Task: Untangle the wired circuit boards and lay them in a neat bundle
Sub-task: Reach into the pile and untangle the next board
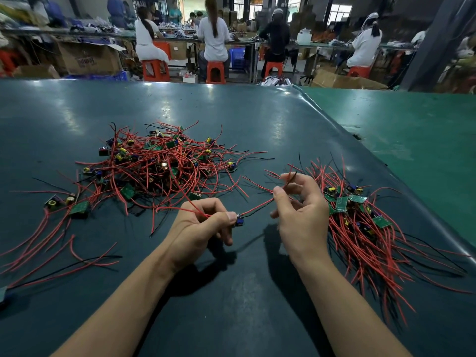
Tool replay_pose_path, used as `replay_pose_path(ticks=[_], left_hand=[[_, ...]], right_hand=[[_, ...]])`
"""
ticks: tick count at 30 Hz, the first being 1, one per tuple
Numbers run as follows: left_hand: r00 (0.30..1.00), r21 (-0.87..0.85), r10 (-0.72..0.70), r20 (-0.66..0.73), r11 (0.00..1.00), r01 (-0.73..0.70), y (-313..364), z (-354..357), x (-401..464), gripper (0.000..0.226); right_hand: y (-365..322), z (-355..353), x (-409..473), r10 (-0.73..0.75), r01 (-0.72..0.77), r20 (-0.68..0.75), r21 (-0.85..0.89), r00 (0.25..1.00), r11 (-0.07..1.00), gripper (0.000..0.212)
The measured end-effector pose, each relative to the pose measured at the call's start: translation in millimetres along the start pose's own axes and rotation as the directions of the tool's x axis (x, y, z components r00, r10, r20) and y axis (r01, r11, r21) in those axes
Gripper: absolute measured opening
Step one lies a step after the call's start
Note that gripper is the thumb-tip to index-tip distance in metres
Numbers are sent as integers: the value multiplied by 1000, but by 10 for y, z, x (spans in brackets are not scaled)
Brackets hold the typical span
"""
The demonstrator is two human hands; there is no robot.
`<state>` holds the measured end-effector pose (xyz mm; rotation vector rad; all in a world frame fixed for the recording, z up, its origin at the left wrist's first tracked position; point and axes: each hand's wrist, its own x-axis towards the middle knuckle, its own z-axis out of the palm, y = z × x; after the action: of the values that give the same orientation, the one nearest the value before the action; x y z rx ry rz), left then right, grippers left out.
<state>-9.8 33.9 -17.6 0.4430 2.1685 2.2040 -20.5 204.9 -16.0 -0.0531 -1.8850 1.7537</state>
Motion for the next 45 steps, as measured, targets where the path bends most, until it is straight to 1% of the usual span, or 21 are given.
replay_pose_path(ticks=[3,5,7,9,12,15,16,18,20,22,23,25,26,27,28,30,32,33,36,41,45], left_hand=[[1000,4,-7,-1,1000,7,-4,11,0,27],[1000,8,-7,0,1000,7,0,14,-2,27],[1000,17,-4,9,1000,4,5,15,-5,28],[1000,24,-7,16,1000,7,5,16,-10,29],[1000,24,-13,12,1000,12,0,10,-12,33],[999,-11,-32,5,999,32,5,9,-18,28],[999,-15,-34,3,999,35,8,7,-18,28],[999,-5,-34,5,999,34,10,9,-18,28],[1000,6,-29,7,1000,29,15,13,-21,30],[1000,3,-21,-8,1000,21,21,19,-27,28],[1000,-6,-14,-24,1000,14,24,20,-25,25],[998,-20,-2,-66,1000,0,28,24,-14,22],[997,-16,6,-83,1000,-7,29,25,-5,21],[995,-7,12,-94,1000,-13,28,30,4,20],[995,1,13,-98,1000,-13,26,34,7,21],[996,9,-2,-84,1000,3,24,44,1,23],[998,28,-16,-53,999,18,22,47,-7,25],[999,42,-20,-40,999,22,22,44,-7,25],[999,64,-23,-24,998,24,29,36,2,24],[998,16,-32,-45,999,33,43,39,11,26],[999,21,-46,-25,999,46,37,31,4,30]], right_hand=[[26,-50,31,-51,50,-14,-61,999,997,21],[22,-47,12,-191,187,-14,-155,981,970,23],[21,-41,-1,-344,330,-19,-238,939,914,28],[34,-46,-2,-381,360,-48,-238,923,902,34],[29,-54,-14,-268,262,-33,-127,963,957,31],[28,-55,17,-77,79,-47,37,996,996,26],[34,-62,33,-51,54,-50,56,997,997,25],[48,-81,45,-98,99,-44,9,994,995,26],[63,-97,38,-180,178,-30,-56,983,982,36],[61,-93,22,-153,152,-43,-37,987,988,39],[52,-80,18,-72,73,-50,23,996,997,34],[2,-52,7,211,-211,26,221,977,952,24],[-32,-37,8,346,-368,123,300,930,880,21],[-55,-21,3,440,-494,232,309,868,813,25],[-63,-13,-11,481,-567,330,255,812,783,31],[-59,4,-61,442,-550,464,122,767,826,29],[-59,26,-113,375,-482,518,83,768,872,10],[-48,34,-124,357,-464,519,89,777,881,9],[-35,38,-112,310,-420,470,148,826,895,12],[-40,60,-106,221,-310,373,197,901,930,12],[-21,62,-42,228,-277,216,234,949,932,19]])
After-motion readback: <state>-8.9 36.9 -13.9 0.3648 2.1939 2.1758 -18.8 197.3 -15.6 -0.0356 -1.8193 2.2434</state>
